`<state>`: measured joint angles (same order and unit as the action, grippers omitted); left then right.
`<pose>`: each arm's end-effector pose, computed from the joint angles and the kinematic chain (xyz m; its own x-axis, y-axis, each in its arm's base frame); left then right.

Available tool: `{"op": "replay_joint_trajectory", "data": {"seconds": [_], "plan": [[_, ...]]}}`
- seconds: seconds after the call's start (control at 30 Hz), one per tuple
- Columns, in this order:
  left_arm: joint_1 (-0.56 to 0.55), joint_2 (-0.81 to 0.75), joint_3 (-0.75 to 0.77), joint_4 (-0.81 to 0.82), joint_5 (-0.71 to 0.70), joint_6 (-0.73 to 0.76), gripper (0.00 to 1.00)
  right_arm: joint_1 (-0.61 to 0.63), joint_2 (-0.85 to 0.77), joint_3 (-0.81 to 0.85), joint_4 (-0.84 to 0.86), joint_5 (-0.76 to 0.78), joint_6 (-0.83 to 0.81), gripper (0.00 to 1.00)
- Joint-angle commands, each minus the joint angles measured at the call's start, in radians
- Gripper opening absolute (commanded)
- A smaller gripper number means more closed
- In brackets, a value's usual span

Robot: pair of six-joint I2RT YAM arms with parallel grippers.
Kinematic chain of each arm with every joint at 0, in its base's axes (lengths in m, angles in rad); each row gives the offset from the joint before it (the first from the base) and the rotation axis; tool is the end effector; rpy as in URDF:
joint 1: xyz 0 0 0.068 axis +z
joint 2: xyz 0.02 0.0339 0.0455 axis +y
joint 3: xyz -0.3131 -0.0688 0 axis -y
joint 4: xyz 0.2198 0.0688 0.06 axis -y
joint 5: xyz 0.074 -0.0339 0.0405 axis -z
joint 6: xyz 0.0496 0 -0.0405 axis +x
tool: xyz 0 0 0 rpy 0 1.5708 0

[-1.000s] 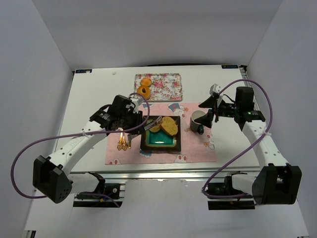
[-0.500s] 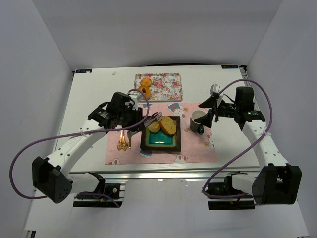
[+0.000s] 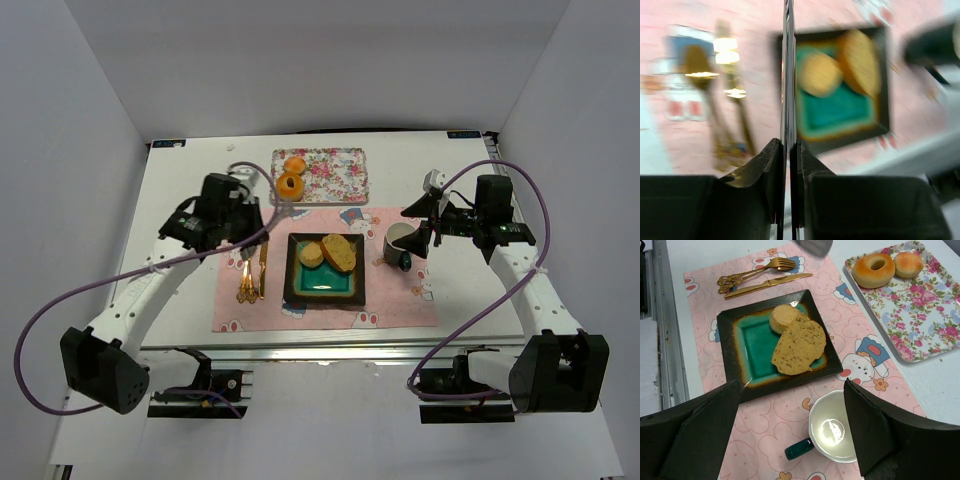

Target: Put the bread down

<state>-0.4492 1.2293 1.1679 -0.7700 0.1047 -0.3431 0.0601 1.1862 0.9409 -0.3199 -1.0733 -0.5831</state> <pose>0.1971 -0.1008 0.3638 -0.7934 0.0111 -0.6086 0.2425 0.9228 -0.2994 0.2098 0.0563 0.3562 -0.0226 -0.2646 -0.9641 -0.9367 0.3427 -0.0721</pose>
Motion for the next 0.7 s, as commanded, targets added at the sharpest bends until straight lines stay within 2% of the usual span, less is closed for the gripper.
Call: {"op": "replay_joint_trajectory", "data": {"seconds": [0.0, 0.03, 0.13, 0.27, 0.4, 0.5, 0.53, 0.63, 0.67], "plan": [[0.170, -0.047, -0.049, 0.058, -0.037, 0.073, 0.09, -0.003, -0.010, 0.026, -0.005, -0.020, -0.018, 0.88], [0.241, -0.047, -0.085, 0.076, -0.045, 0.100, 0.09, -0.003, -0.008, 0.029, 0.001, -0.022, -0.020, 0.88], [0.350, -0.041, -0.184, 0.196, -0.146, 0.214, 0.09, 0.000, 0.001, 0.029, 0.015, -0.022, -0.020, 0.88], [0.437, 0.005, -0.332, 0.464, -0.169, 0.335, 0.11, 0.007, 0.010, 0.038, 0.018, -0.022, -0.024, 0.88], [0.503, 0.117, -0.404, 0.607, -0.148, 0.420, 0.13, 0.009, 0.016, 0.045, 0.022, -0.024, -0.031, 0.88], [0.544, 0.202, -0.436, 0.687, -0.135, 0.428, 0.22, 0.009, 0.015, 0.042, 0.022, -0.022, -0.031, 0.88], [0.549, 0.217, -0.444, 0.713, -0.138, 0.428, 0.30, 0.009, 0.015, 0.041, 0.022, -0.020, -0.031, 0.88], [0.573, 0.275, -0.452, 0.712, -0.160, 0.395, 0.37, 0.009, 0.013, 0.038, 0.013, -0.010, -0.040, 0.88], [0.580, 0.297, -0.453, 0.709, -0.161, 0.379, 0.42, 0.010, 0.015, 0.036, 0.007, -0.001, -0.044, 0.88]]}}
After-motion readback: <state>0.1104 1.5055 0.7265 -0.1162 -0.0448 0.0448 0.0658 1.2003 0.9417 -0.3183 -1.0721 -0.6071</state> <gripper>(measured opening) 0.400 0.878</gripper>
